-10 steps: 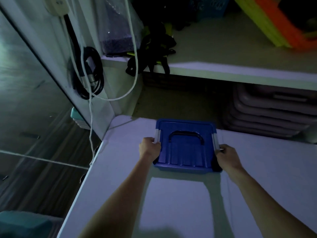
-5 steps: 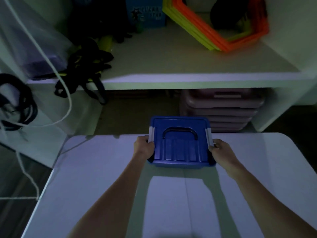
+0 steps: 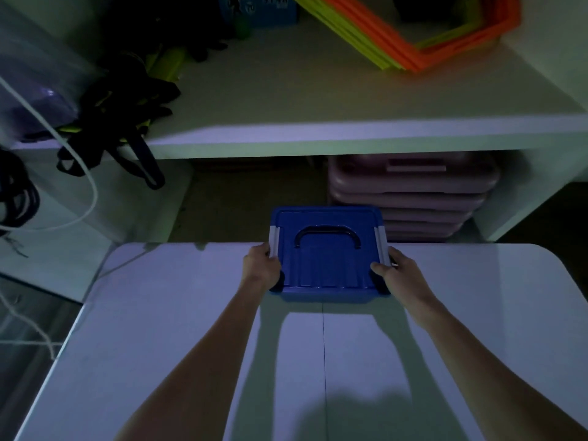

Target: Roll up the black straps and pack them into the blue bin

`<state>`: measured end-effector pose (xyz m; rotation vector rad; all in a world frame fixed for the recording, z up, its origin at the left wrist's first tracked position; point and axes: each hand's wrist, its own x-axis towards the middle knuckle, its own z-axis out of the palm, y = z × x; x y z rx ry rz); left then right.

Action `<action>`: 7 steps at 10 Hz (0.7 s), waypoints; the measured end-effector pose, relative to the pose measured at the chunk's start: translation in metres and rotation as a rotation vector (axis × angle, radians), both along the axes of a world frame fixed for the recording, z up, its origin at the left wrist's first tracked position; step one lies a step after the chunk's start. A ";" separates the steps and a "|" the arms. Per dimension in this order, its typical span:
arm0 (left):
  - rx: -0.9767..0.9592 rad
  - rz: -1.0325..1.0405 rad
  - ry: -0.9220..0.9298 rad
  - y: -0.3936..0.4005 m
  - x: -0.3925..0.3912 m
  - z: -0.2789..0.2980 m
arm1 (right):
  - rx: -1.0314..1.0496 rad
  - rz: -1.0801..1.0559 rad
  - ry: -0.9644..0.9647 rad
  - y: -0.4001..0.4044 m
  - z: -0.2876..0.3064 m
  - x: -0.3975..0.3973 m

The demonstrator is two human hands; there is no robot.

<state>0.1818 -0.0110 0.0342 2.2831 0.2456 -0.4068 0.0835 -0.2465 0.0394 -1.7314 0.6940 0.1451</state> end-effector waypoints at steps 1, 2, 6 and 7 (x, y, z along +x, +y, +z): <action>0.020 0.006 0.008 -0.006 -0.003 -0.001 | -0.009 -0.005 0.000 -0.006 -0.005 0.001; 0.048 -0.002 0.028 -0.009 -0.003 0.005 | -0.066 0.032 0.011 -0.007 -0.002 0.000; 0.037 -0.016 -0.333 -0.039 -0.036 0.078 | -0.544 0.052 -0.385 0.038 0.060 0.015; -0.074 -0.003 -0.424 -0.035 -0.053 0.097 | -0.349 0.048 -0.524 0.055 0.076 -0.004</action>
